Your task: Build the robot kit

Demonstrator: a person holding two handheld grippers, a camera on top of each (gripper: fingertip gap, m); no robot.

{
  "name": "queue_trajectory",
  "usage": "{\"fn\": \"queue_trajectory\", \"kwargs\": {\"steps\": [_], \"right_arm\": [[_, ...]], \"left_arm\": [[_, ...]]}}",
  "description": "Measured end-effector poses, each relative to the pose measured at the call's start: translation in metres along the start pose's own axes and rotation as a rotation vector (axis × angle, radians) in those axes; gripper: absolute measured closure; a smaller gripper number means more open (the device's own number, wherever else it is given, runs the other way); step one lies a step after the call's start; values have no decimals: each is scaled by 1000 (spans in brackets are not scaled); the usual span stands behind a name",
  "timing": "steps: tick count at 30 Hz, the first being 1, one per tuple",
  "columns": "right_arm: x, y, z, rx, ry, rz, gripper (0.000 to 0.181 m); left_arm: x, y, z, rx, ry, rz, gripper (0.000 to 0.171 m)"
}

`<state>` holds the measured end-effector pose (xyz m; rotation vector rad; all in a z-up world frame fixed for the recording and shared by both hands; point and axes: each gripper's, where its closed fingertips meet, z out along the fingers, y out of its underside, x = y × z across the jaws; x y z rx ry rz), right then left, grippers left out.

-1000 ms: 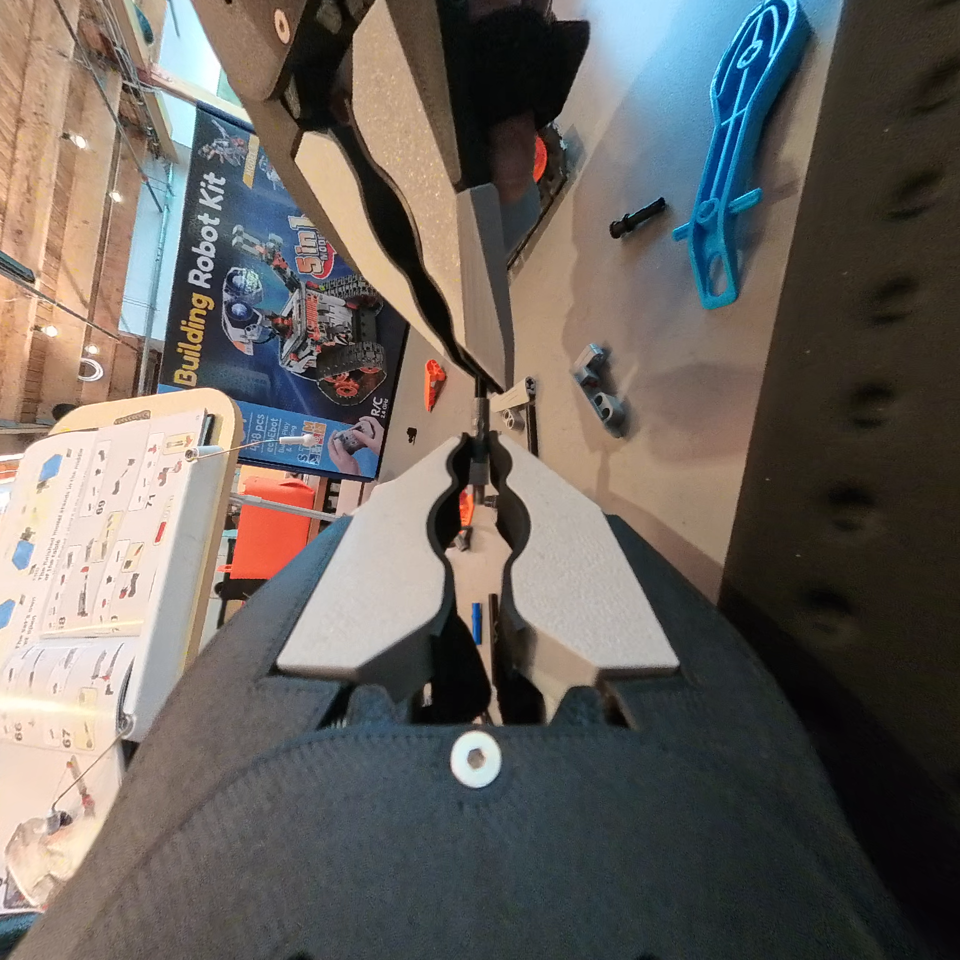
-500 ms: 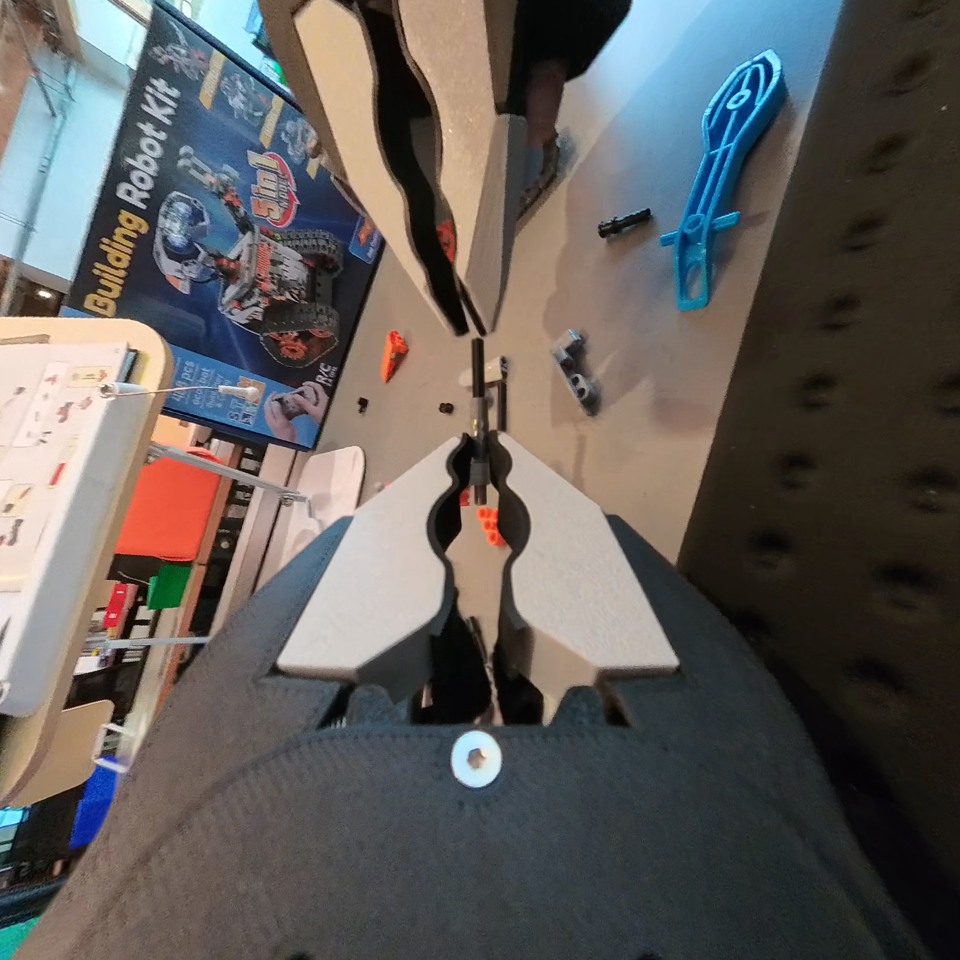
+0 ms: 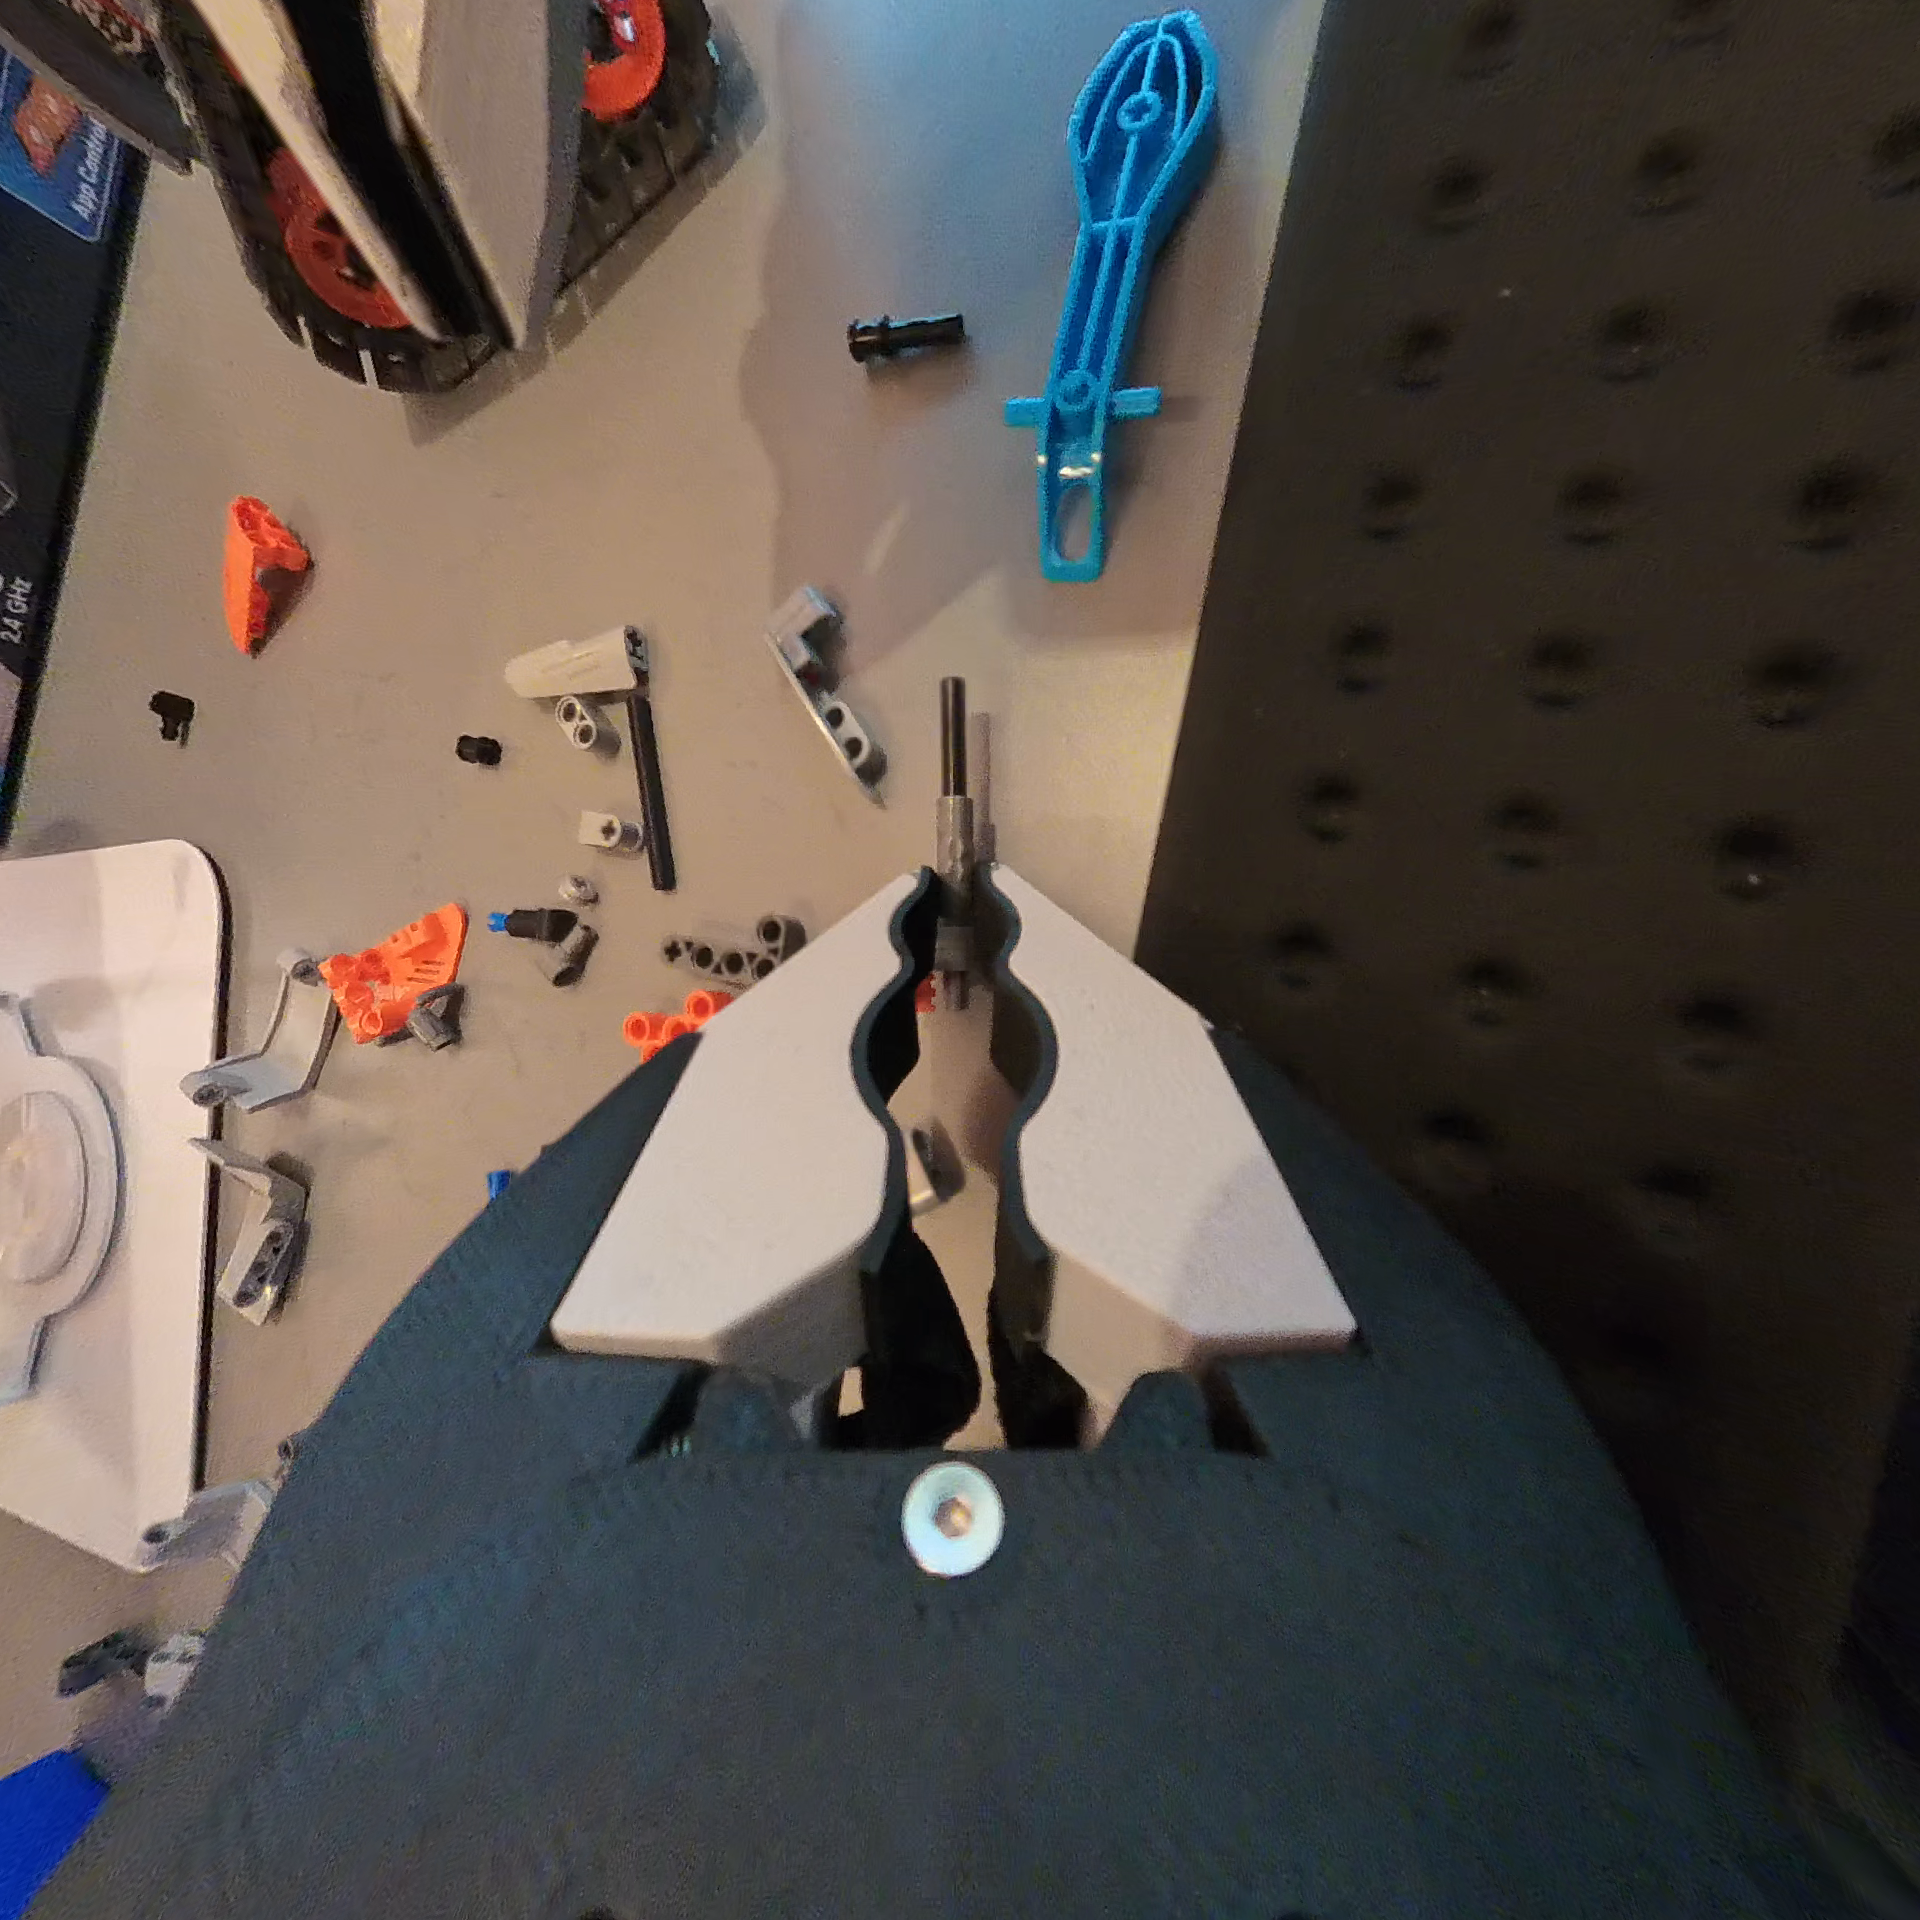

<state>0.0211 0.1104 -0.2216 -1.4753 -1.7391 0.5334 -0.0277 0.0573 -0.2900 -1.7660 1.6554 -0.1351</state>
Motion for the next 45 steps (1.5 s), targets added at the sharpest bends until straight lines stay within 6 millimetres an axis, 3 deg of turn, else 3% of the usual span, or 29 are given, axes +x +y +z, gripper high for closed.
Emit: {"fn": "queue_trajectory", "kwargs": {"steps": [8, 13, 19, 22, 34, 41, 45], "right_arm": [[4, 11, -2, -22, 3, 18, 177], [6, 12, -5, -17, 8, 24, 177], [9, 11, -9, -11, 16, 27, 177], [7, 11, -11, -13, 11, 25, 177], [-9, 24, -12, -71, -63, 36, 176], [-50, 46, -19, -121, -257, 66, 169], [-48, 58, -21, -140, -232, 107, 163]], "left_arm": [[1, -4, 8, -22, 103, -104, 165], [-3, -3, 5, 13, 116, -153, 151], [-20, 10, -32, 33, 136, -207, 146], [-22, 24, -42, -7, 115, -196, 147], [-12, 9, -15, 16, 135, -106, 157], [-8, 11, -7, 5, 175, -127, 161], [-4, 9, -6, 13, 192, -125, 160]]}}
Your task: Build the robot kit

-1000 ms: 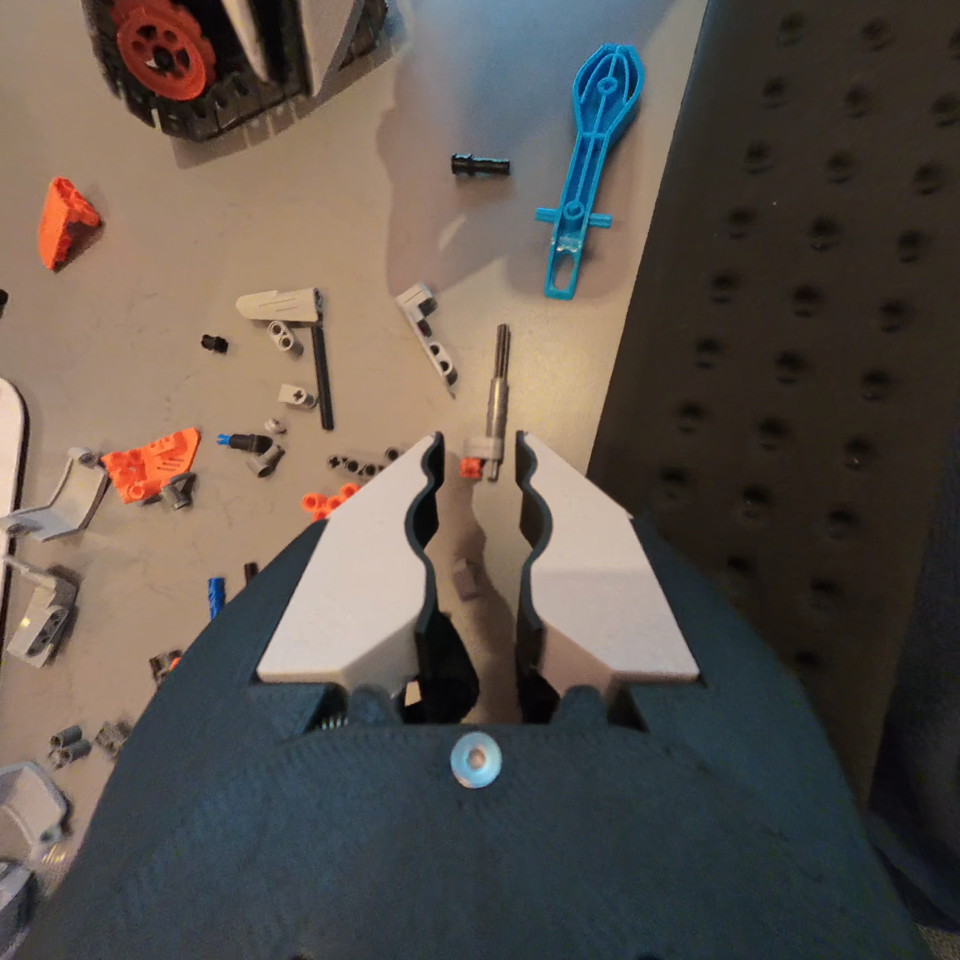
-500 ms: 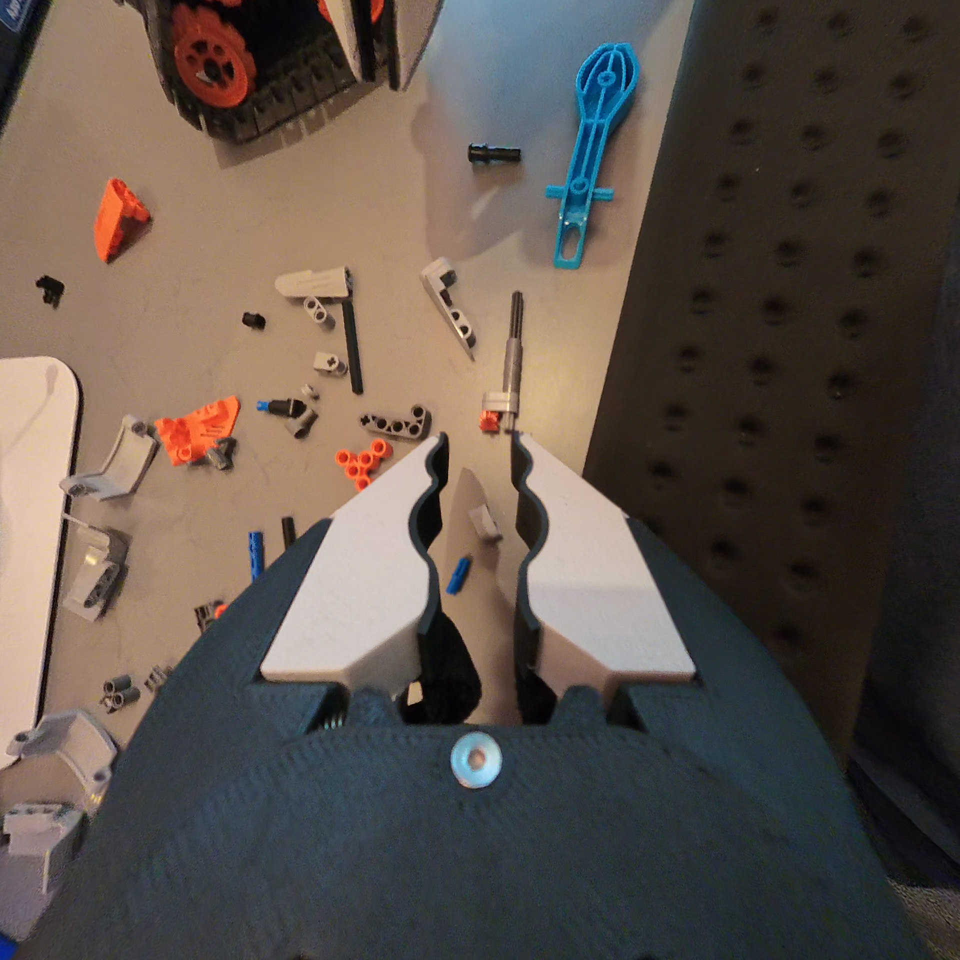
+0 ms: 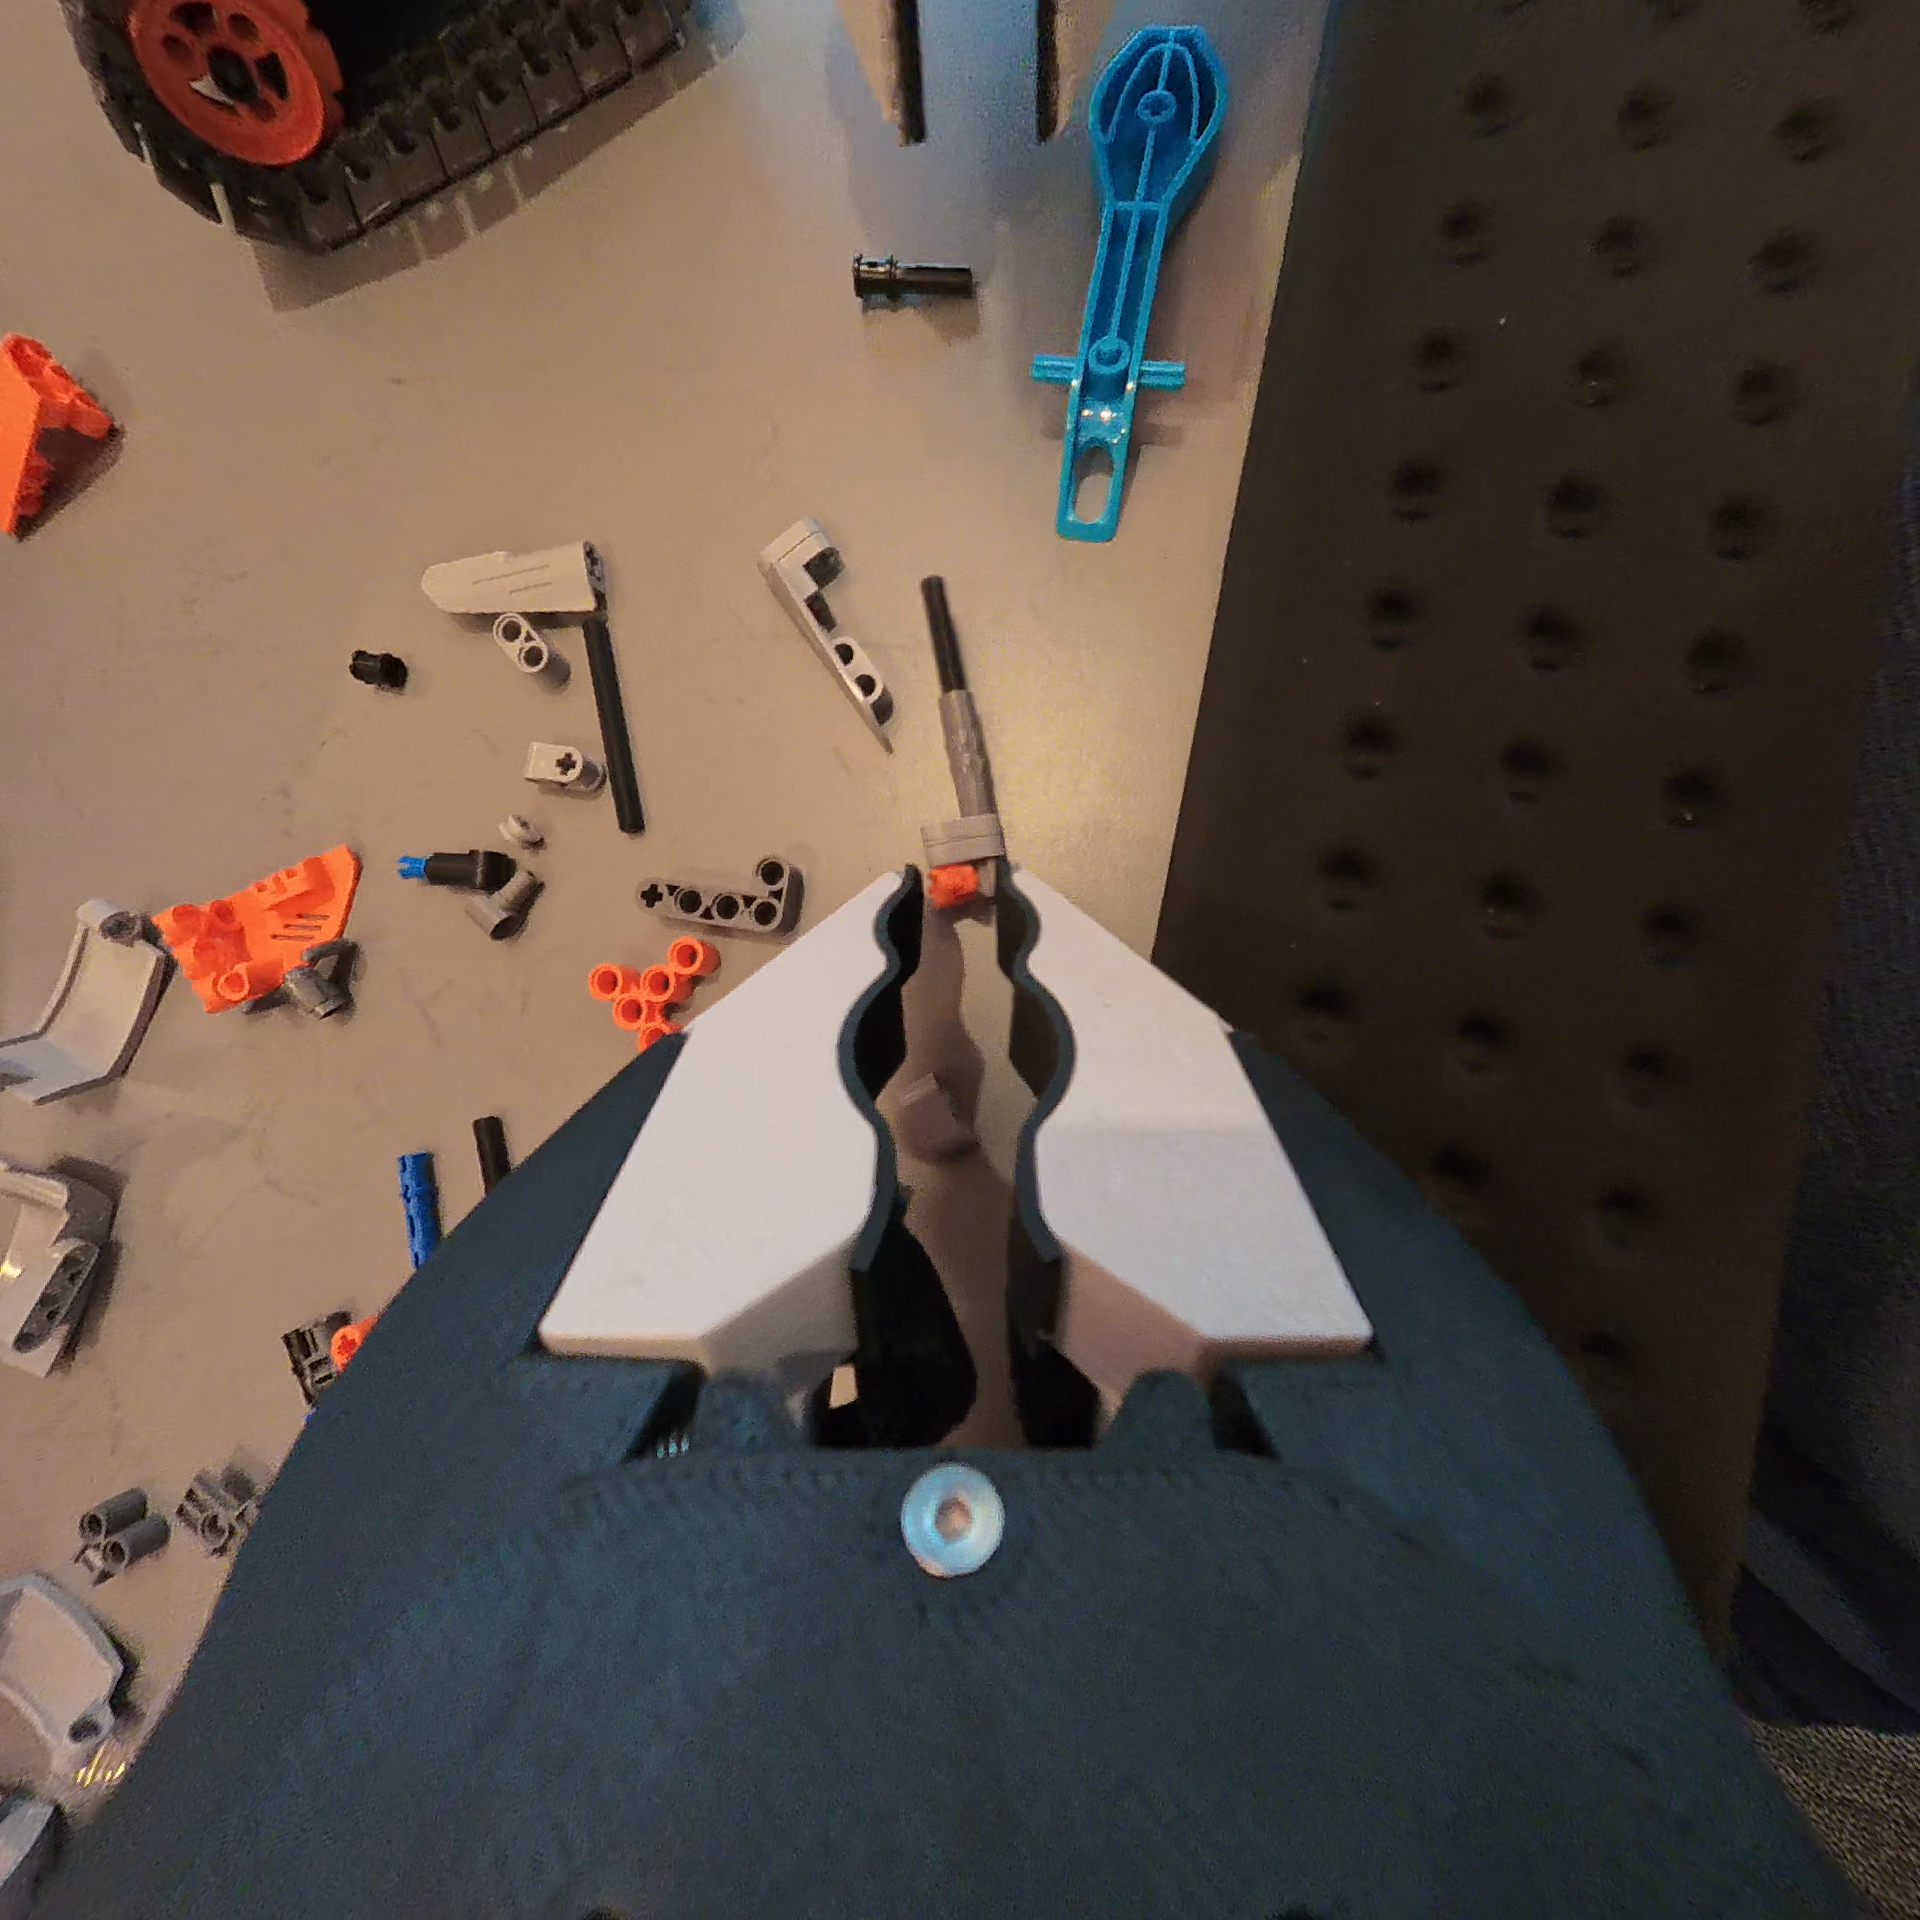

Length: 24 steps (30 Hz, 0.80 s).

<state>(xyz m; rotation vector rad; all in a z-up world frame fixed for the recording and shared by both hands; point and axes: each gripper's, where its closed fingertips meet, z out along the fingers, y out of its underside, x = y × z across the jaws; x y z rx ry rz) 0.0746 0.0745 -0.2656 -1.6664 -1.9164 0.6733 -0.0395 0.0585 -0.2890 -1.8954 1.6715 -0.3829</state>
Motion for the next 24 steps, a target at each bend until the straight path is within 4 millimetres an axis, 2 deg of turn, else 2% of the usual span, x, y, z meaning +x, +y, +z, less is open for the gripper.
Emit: {"fn": "queue_trajectory", "kwargs": {"steps": [4, 7, 13, 19, 22, 24], "right_arm": [[15, -10, -6, 51, 79, 22, 161], [24, -23, -1, 67, 125, 1, 160], [30, -33, 34, -30, 114, -136, 160], [26, -38, 62, -87, -8, -187, 163], [27, -36, 72, -106, -39, -190, 176], [26, -38, 73, -102, -51, -186, 177]], "left_arm": [[-9, 1, -10, 21, -39, -22, 155], [-15, 1, -20, 43, -70, -40, 154], [-17, 5, -23, 71, -109, -50, 153], [-17, 6, -22, 100, -111, -53, 153], [-18, 5, -24, 122, -114, -55, 153], [-20, 4, -25, 135, -119, -56, 153]]}}
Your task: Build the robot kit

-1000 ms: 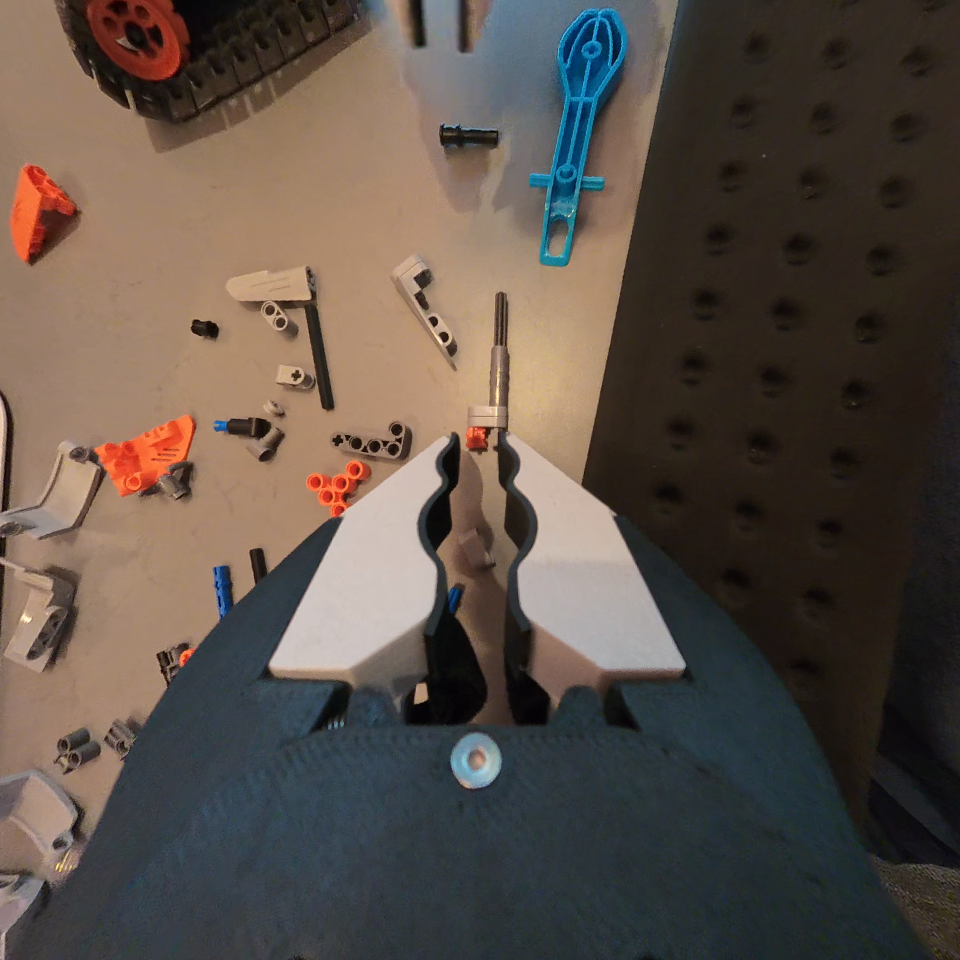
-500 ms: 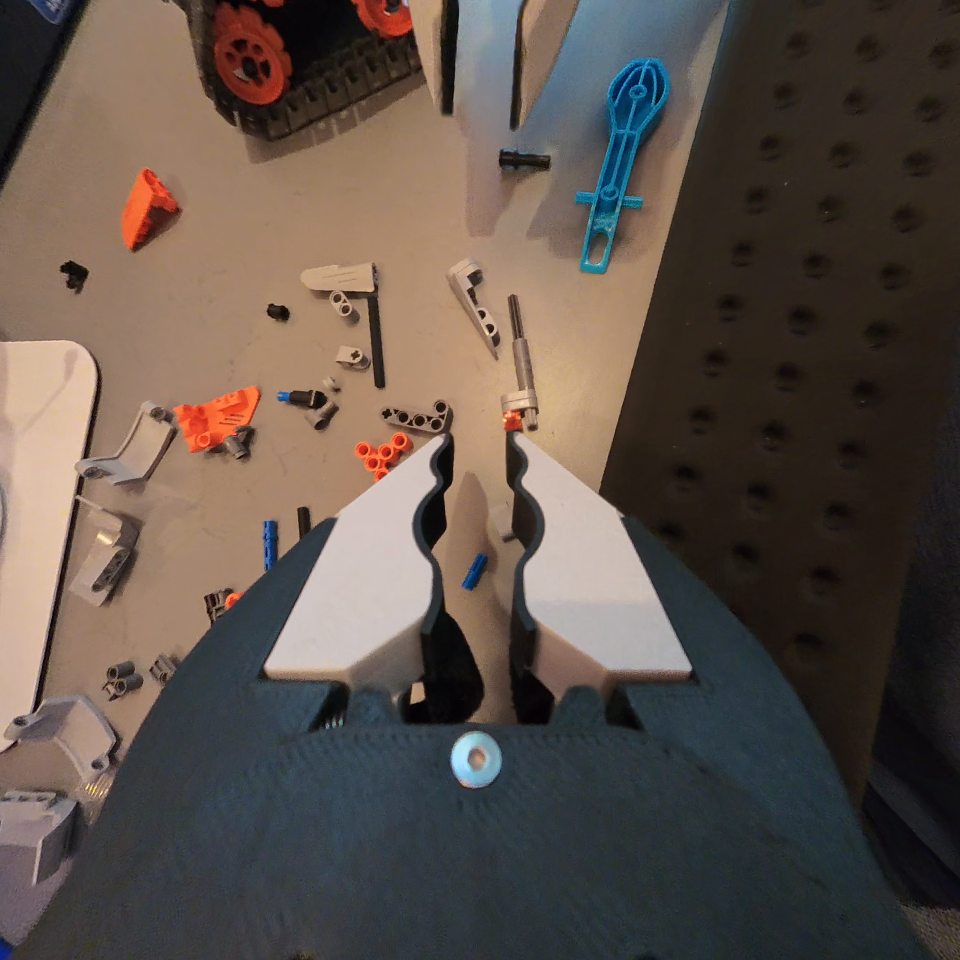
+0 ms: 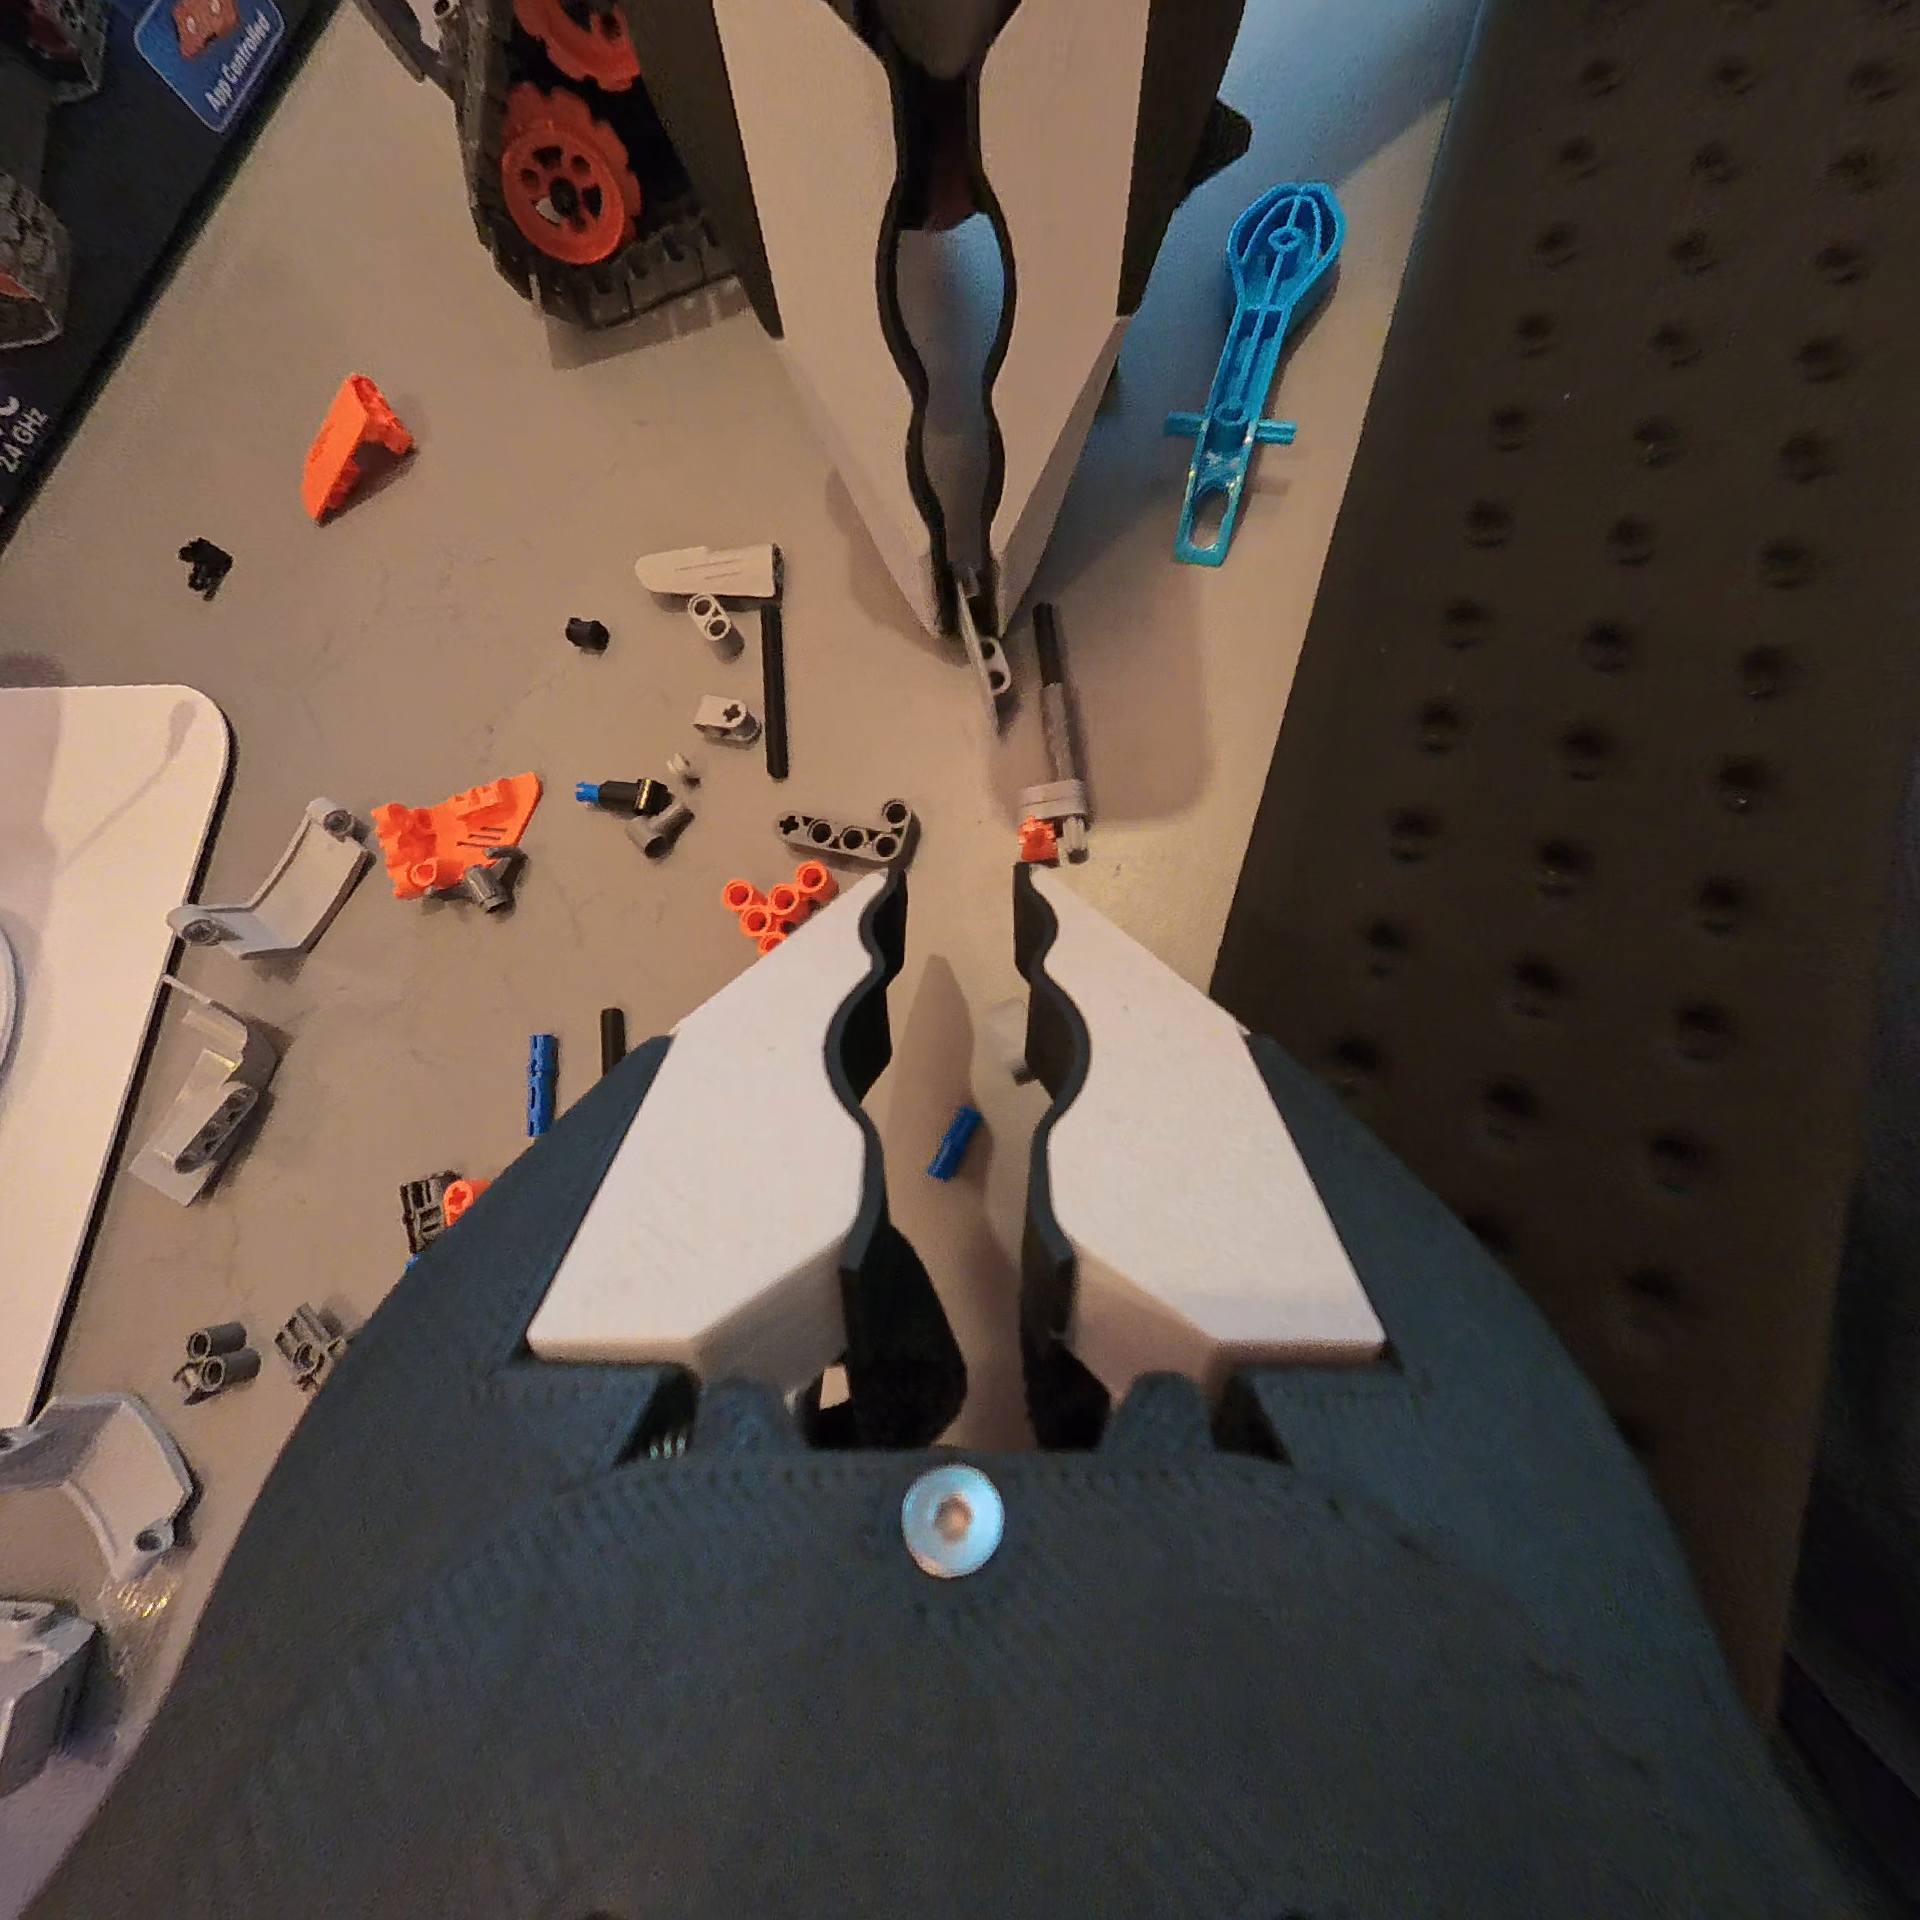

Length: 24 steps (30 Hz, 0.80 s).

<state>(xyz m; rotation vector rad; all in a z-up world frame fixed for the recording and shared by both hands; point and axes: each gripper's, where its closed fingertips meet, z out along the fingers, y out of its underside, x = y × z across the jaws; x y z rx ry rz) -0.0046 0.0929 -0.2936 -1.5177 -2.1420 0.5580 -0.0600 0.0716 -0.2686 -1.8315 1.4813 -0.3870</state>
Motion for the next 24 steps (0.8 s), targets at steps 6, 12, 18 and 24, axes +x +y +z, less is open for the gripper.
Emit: {"fn": "queue_trajectory", "kwargs": {"steps": [6, 12, 18, 24], "right_arm": [[5, -2, -6, 16, 38, 3, 177], [14, -14, -22, 95, 83, 29, 177], [17, -23, -30, 134, 105, 35, 177], [13, -32, -33, 139, 106, 14, 177]], "left_arm": [[-6, -1, 1, 19, -17, -5, 153], [-12, -8, -1, 64, -56, -8, 153], [-11, -5, -1, 64, -54, -11, 152], [-8, -6, -5, 83, -51, 3, 154]]}}
